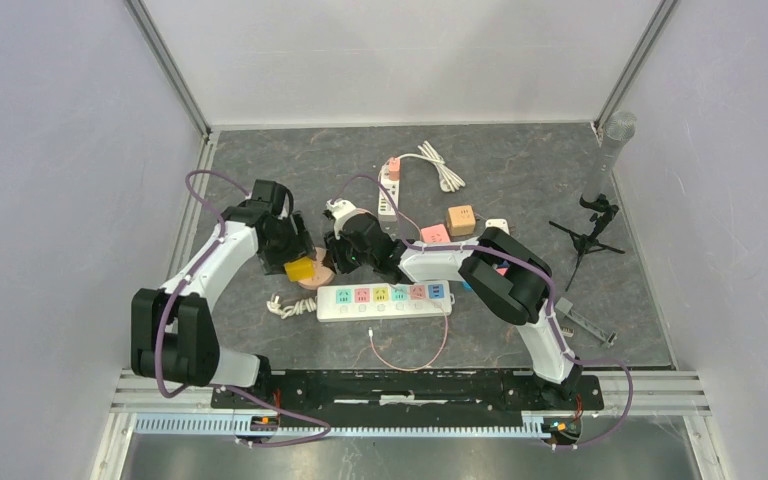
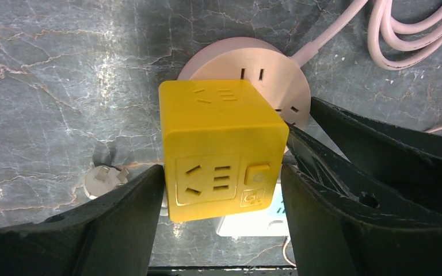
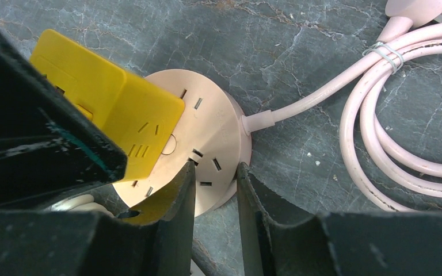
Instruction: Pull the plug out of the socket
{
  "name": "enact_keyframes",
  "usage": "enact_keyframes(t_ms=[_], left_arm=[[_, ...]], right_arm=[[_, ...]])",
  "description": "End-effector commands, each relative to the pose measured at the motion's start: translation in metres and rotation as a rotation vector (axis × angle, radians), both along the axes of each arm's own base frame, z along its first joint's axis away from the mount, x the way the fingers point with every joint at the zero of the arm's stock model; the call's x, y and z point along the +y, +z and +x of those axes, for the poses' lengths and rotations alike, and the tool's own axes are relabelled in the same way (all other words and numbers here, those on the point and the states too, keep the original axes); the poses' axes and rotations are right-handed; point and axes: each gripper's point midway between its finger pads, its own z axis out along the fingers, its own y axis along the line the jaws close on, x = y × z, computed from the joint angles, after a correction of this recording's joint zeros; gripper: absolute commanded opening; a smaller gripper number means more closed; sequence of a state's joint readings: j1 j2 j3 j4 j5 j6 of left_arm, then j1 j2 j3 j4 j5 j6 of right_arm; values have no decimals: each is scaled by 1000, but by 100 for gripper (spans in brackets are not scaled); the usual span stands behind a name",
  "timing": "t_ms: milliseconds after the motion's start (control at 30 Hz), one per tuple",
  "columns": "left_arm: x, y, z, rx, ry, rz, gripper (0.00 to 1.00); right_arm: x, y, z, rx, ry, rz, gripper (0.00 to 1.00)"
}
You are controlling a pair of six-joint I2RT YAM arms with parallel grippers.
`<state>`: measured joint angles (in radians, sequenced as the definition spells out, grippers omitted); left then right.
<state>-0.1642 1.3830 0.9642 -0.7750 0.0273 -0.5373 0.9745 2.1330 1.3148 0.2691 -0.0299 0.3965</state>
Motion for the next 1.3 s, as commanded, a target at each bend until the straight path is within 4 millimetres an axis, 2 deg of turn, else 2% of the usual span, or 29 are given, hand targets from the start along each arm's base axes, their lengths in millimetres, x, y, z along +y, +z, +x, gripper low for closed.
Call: enact_keyframes(t_ms=[0, 133, 233, 300, 400, 533, 633, 800, 1000, 1167, 1267], left_arm=[[-3, 8, 24, -59, 20, 2, 82], [5, 5, 24, -53, 29, 43, 84], [5, 11, 25, -66, 33, 45, 71], [3, 19, 27, -85, 31, 31, 55], [-9, 39, 29, -130, 14, -42, 45], [-15, 62, 29, -165, -23, -74, 43], [-12, 67, 25, -170, -45, -58, 43], [-18, 55, 21, -149, -43, -92, 42], [-36, 23, 17, -101, -34, -134, 40], [-44, 29, 23, -124, -50, -103, 39], [-42, 33, 24, -110, -58, -75, 38]], right_arm=[[-76, -121, -67, 234, 57, -398, 35], [-76, -120, -67, 236, 54, -396, 35], [-77, -122, -68, 240, 55, -399, 34], [-78, -123, -68, 243, 54, -403, 34], [-85, -126, -65, 222, 33, -438, 32], [-93, -128, -59, 187, 11, -470, 29], [-93, -128, -60, 184, 24, -462, 28], [-88, -127, -62, 189, 37, -450, 28], [-87, -134, -65, 193, 43, -481, 28], [-93, -146, -73, 223, 28, -482, 27], [-90, -149, -73, 227, 28, -464, 27]])
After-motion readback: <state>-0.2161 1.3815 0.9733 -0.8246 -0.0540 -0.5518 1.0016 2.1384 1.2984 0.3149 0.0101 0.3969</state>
